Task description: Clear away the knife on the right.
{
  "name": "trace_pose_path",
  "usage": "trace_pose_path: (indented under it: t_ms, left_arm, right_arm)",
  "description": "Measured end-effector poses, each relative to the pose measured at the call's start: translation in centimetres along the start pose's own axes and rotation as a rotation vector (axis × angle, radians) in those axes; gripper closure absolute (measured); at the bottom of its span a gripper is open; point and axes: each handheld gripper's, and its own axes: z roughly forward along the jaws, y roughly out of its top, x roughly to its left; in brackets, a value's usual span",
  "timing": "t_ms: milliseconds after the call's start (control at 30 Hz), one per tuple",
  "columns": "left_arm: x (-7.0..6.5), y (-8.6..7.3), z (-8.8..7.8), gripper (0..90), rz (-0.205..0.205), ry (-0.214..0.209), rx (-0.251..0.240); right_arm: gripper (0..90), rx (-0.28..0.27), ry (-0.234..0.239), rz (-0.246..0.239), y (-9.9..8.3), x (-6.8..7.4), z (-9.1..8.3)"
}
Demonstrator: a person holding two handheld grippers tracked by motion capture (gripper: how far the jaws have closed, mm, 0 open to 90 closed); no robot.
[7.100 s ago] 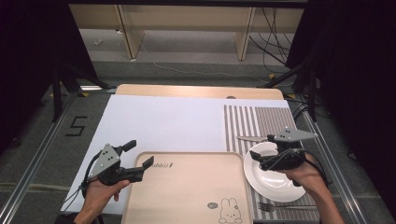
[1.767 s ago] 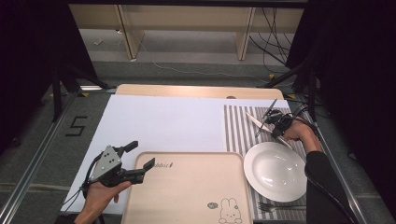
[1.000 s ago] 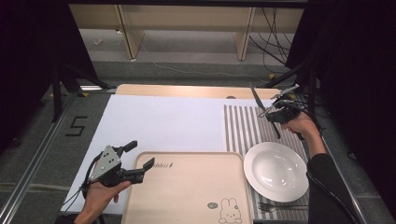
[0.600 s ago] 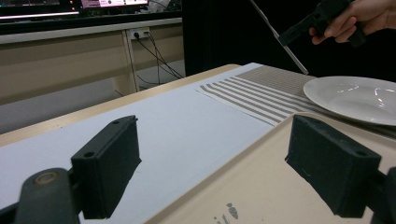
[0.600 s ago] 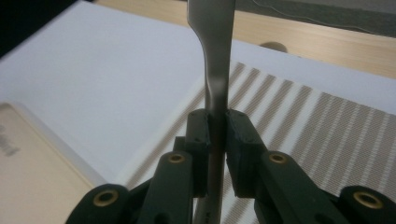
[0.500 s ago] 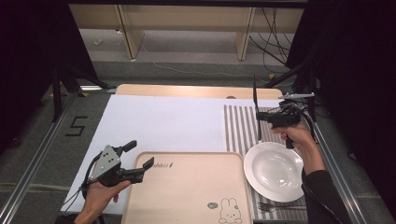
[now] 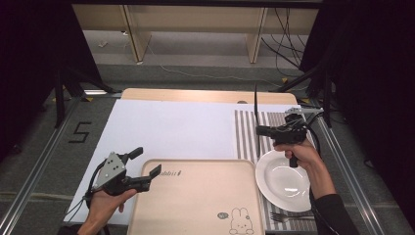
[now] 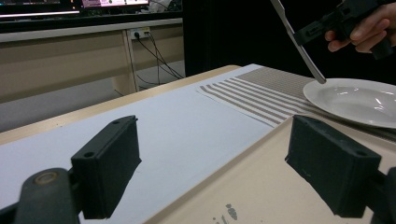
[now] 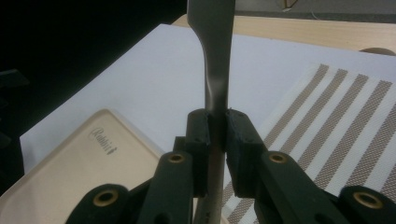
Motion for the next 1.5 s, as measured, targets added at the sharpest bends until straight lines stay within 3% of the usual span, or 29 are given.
trace_pose_path:
  t_ms: [67,400,667,967,1200,1500]
  left_arm:
    - [-0.1,0.1,0.0,16.2,0.005,-0.001,0.001]
    - [-0.1,0.1,-0.1,16.2,-0.001,0.000,-0.002]
    - [-0.1,0.1,-0.1,16.2,-0.001,0.002,-0.004]
    - [-0.1,0.1,-0.2,16.1,-0.006,0.002,-0.009]
    - [-0.1,0.2,-0.2,16.1,-0.002,0.001,-0.013]
    - [-0.1,0.2,-0.2,16.0,-0.005,0.001,-0.012]
  right_arm:
    - [80.7,-0.011,0.017,0.013,-0.3,0.6,0.1]
    - [80.7,0.044,0.064,-0.023,-1.8,4.1,0.7]
    - [80.7,0.071,0.071,-0.050,-3.3,7.1,0.3]
    - [80.7,0.117,0.083,-0.033,-5.7,9.2,0.5]
    - [80.7,0.161,0.100,-0.046,-7.0,10.8,0.6]
    - [80.6,0.213,0.082,-0.059,-8.8,12.4,0.0]
